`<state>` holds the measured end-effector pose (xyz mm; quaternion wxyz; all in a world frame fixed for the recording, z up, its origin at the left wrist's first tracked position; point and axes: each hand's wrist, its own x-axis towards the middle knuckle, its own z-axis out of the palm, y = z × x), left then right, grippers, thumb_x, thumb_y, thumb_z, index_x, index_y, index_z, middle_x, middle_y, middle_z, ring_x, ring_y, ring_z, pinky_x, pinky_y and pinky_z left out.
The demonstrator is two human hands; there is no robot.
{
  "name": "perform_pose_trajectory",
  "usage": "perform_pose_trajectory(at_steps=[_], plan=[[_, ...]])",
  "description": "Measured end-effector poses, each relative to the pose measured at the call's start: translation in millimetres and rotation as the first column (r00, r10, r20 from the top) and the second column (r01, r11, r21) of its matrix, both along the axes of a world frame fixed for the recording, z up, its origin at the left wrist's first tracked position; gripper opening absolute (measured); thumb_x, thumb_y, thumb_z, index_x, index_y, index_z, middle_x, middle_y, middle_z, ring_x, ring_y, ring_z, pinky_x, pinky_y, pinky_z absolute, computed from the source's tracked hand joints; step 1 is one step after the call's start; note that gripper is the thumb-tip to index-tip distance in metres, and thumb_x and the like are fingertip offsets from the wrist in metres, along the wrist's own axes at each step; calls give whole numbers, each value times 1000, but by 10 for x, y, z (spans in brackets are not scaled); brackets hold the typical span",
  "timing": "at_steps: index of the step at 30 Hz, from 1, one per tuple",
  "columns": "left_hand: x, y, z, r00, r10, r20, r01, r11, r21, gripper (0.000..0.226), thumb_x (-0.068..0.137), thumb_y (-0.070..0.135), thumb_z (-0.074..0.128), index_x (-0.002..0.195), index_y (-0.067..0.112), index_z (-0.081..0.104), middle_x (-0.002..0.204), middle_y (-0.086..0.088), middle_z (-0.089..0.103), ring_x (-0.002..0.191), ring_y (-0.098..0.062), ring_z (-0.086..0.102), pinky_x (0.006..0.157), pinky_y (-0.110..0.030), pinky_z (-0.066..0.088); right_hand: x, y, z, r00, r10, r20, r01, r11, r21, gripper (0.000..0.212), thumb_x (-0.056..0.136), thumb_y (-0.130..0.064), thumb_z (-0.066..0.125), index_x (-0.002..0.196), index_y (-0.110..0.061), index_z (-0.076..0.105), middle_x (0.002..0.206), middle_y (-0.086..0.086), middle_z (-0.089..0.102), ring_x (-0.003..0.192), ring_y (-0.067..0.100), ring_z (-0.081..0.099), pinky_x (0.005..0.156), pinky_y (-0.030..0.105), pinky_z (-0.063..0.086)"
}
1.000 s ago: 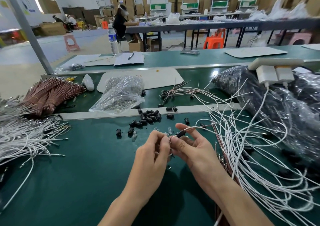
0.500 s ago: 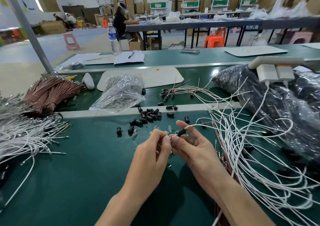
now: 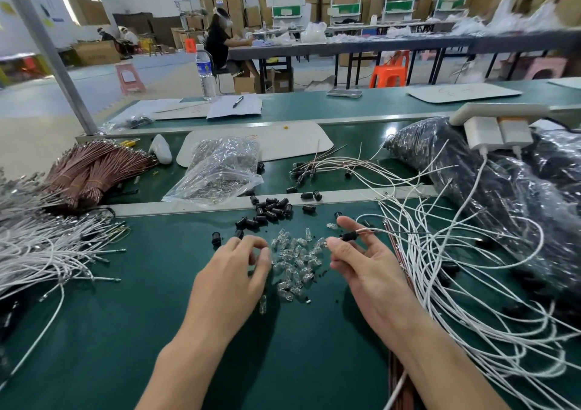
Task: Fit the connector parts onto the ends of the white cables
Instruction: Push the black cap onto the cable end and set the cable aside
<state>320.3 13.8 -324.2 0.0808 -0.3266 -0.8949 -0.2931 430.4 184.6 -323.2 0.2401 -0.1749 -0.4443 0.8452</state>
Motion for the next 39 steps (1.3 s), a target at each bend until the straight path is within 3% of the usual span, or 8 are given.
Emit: perform_pose_trajectory(at_steps=[4, 10, 13, 15, 19, 22, 27, 39], plan=[[47, 46, -44, 997, -72, 32, 76, 990, -123, 30, 99, 56, 41, 117, 40, 59, 100, 18, 49, 95, -2, 52, 74, -24, 43, -14, 5, -7, 1000, -4, -9, 4, 999, -32, 54, 64, -10, 78, 117, -12, 66, 71, -2, 68, 61, 6, 63, 58, 15, 54], [25, 83, -101, 997, -80, 19, 82, 986, -143, 21, 104, 38, 46, 115, 34, 63, 100, 19, 46, 97, -2, 44, 74, -21, 41, -23, 18, -1, 1000, 7, -17, -9, 996, -88, 52, 65, -6, 77, 116, -10, 67, 75, 3, 66, 59, 7, 62, 57, 16, 54], [36, 85, -74, 994, -97, -39, 91, 985, -146, 18, 103, 34, 49, 111, 29, 64, 107, 16, 50, 103, -7, 49, 85, -26, 45, -15, 23, -5, 999, 35, -20, -37, 992, -121, 52, 67, -6, 77, 118, -9, 66, 74, 2, 65, 59, 8, 61, 58, 16, 54], [85, 114, -33, 991, -121, -65, 119, 992, -34, 13, 102, 30, 52, 108, 27, 63, 106, 16, 56, 99, -5, 53, 88, -25, 44, -13, 23, -6, 998, 55, -24, -58, 988, -141, 51, 68, -6, 76, 118, -10, 66, 72, 1, 65, 59, 8, 60, 57, 16, 54], [260, 198, 82, 951, -237, 198, 121, 875, 468, 10, 99, 28, 60, 104, 34, 64, 92, 18, 67, 86, -5, 63, 72, -13, 47, -11, 4, 6, 994, 98, -37, -103, 976, -190, 52, 67, -7, 77, 118, -9, 66, 70, 1, 65, 58, 6, 60, 55, 15, 54], [370, 272, 99, 889, -343, 304, 97, 789, 606, 16, 95, 19, 67, 105, 31, 69, 89, 11, 73, 84, -8, 69, 76, -16, 52, -9, -20, 15, 991, 124, -52, -133, 967, -216, 52, 66, -7, 77, 117, -8, 67, 73, 3, 64, 58, 7, 60, 54, 16, 54], [419, 306, 77, 819, -438, 371, 94, 740, 666, 12, 93, 23, 68, 100, 31, 74, 83, 2, 75, 79, -13, 72, 76, -22, 57, -8, -31, 33, 988, 130, -81, -146, 960, -238, 48, 68, -5, 75, 115, -9, 66, 71, 2, 62, 57, 8, 61, 54, 17, 55], [429, 303, 101, 848, -434, 305, 124, 720, 683, 16, 89, 31, 65, 101, 31, 76, 85, 5, 71, 77, -6, 66, 74, -17, 52, -28, -70, 37, 993, 94, -73, -105, 979, -174, 46, 66, -7, 76, 111, -10, 65, 68, 2, 63, 55, 8, 60, 54, 17, 54]])
